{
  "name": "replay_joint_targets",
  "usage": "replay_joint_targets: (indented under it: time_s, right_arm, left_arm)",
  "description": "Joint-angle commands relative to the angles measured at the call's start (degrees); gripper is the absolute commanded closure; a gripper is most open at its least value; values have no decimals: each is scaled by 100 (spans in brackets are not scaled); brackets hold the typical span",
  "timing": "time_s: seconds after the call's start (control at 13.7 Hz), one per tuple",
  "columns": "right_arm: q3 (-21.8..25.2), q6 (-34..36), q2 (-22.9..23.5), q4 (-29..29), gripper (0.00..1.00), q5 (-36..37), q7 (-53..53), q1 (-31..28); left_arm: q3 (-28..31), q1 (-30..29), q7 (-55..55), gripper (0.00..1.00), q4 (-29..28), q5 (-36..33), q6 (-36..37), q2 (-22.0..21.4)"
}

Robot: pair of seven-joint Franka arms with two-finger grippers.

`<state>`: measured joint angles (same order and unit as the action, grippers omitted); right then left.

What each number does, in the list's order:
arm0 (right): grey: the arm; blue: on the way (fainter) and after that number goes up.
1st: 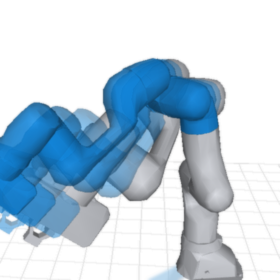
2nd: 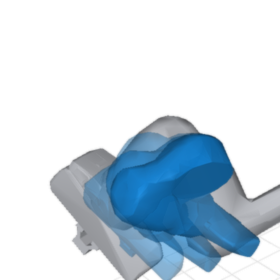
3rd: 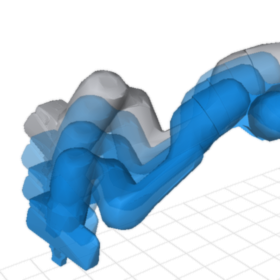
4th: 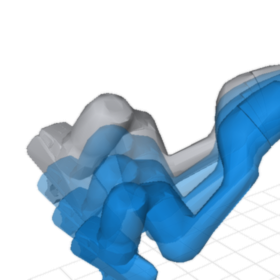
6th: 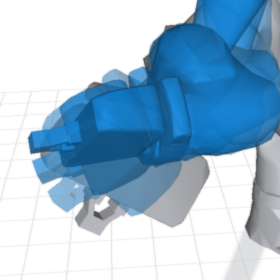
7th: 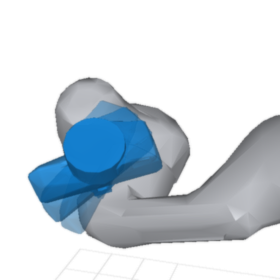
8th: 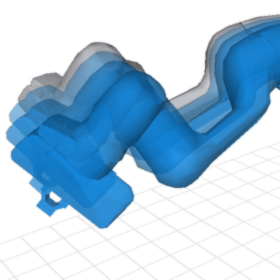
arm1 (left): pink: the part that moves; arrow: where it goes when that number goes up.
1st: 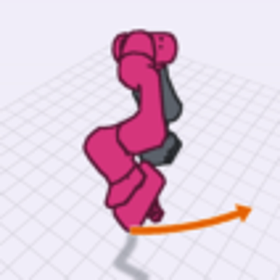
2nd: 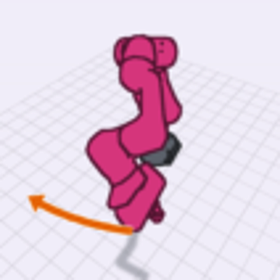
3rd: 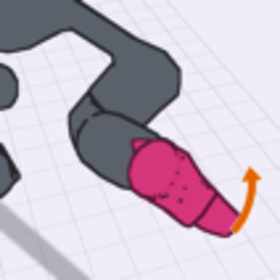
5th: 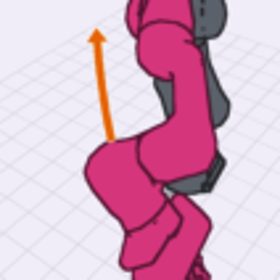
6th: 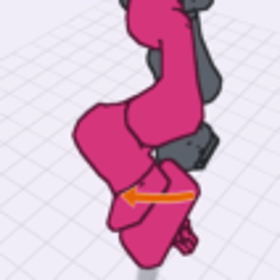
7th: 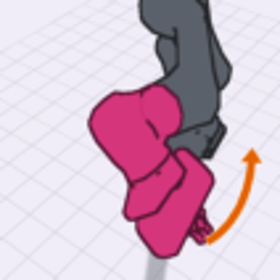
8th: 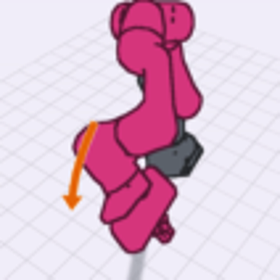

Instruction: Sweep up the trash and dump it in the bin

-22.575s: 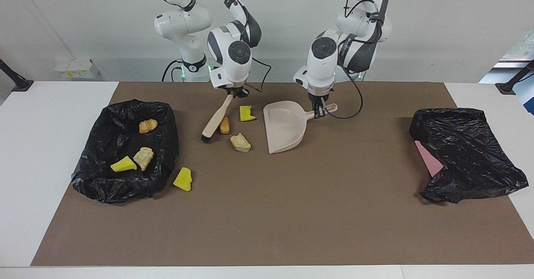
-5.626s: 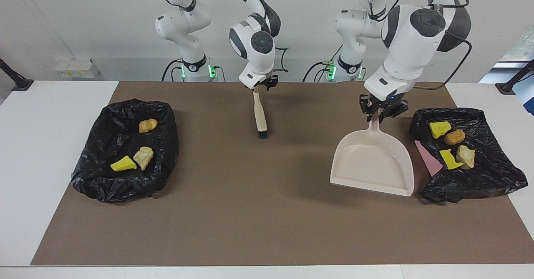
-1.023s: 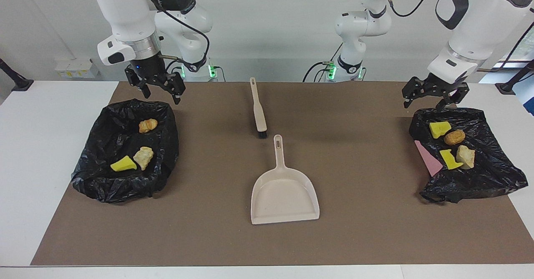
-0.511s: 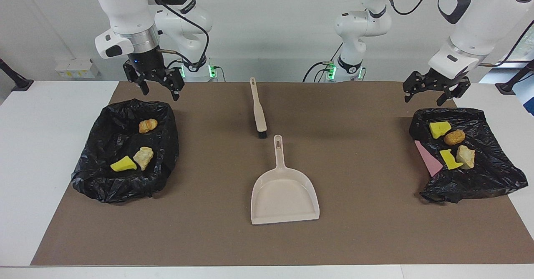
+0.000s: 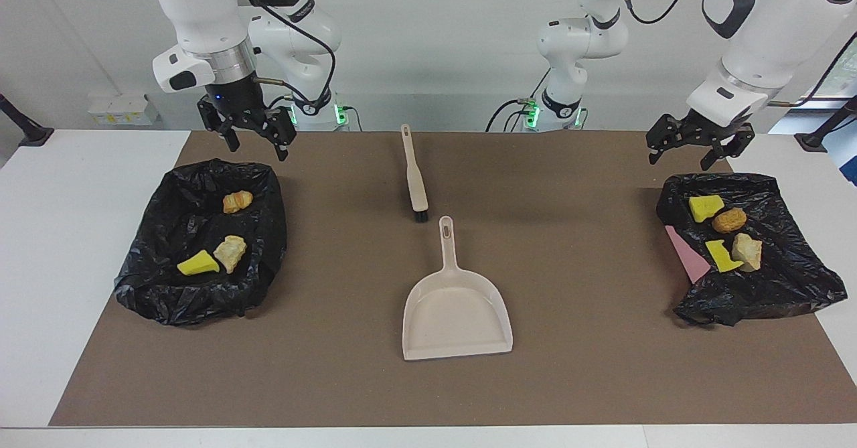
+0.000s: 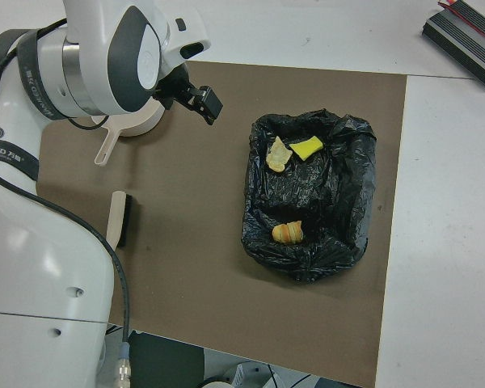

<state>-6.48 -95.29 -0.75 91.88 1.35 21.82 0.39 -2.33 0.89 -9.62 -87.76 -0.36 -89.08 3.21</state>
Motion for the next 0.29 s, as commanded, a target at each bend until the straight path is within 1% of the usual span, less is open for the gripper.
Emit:
replay_joint_targets:
  time_s: [0.0, 0.22]
  right_arm:
    - [-28, 116, -47, -21, 0, -64, -213, -56]
    - [-28, 107, -48, -21, 0, -73, -213, -65]
  left_arm:
    - [-4, -1, -67, 0, 75, -34, 136, -23]
    - [-13, -1, -67, 0, 171, -17, 338, 4]
